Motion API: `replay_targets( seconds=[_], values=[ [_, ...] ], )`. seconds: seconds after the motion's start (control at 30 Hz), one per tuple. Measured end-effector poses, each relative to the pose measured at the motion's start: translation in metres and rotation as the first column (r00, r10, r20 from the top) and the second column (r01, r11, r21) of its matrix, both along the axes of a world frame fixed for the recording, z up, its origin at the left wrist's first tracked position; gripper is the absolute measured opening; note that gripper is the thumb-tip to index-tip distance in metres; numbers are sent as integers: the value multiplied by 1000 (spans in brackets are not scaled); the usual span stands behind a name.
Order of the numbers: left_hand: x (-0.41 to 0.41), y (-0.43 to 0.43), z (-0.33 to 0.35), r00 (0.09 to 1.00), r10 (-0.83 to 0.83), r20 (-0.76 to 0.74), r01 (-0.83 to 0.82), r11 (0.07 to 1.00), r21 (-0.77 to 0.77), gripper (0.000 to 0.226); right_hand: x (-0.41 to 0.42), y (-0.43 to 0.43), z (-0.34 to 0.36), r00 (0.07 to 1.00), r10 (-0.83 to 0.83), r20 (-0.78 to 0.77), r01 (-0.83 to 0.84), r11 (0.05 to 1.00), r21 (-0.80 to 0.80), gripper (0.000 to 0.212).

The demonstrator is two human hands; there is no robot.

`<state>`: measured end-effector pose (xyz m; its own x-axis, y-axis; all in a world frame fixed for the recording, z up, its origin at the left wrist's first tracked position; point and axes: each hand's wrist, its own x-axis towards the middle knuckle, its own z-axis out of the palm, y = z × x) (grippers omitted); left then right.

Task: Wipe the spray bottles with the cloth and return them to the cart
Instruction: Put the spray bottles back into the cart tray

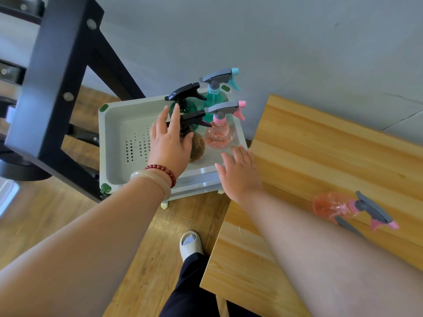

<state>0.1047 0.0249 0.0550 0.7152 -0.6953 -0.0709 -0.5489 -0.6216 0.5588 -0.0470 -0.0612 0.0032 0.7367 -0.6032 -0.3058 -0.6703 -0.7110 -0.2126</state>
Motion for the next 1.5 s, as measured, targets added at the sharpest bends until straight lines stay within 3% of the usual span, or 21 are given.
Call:
replay_targets(
  seconds=[0.13, 0.43, 0.57, 0.67, 0.77, 1.0, 1.5],
  values=[
    [-24, 5, 3, 998, 18, 58, -17, 1000, -20, 64, -21, -2, 9, 1000, -18, 15, 18, 1000, -1, 52],
    [-90, 6, 0, 999, -48, 11, 49, 995, -87, 61, -95, -7, 31, 997, -65, -45, 66, 998, 7, 55],
    [-123, 3, -4, 986, -168, 15, 169, 977, -130, 50, -130, -11, 39, 991, -111, -78, 111, 994, 2, 56],
    [-153, 0, -5, 973, -224, -62, 218, 971, -93, 46, -156, -15, 47, 987, -160, -17, 159, 987, -31, 55],
    [-189, 4, -10, 938, -341, -57, 337, 939, -75, 40, -184, -19, 53, 978, -198, 63, 202, 977, -70, 54],
    [-255, 11, -17, 823, -548, -150, 557, 830, 22, 42, -232, -35, 64, 970, -234, 67, 240, 964, -116, 54],
    [-286, 4, -6, 690, -677, -255, 719, 682, 133, 45, -278, -23, 48, 965, -262, 7, 262, 964, -41, 49]
  ],
)
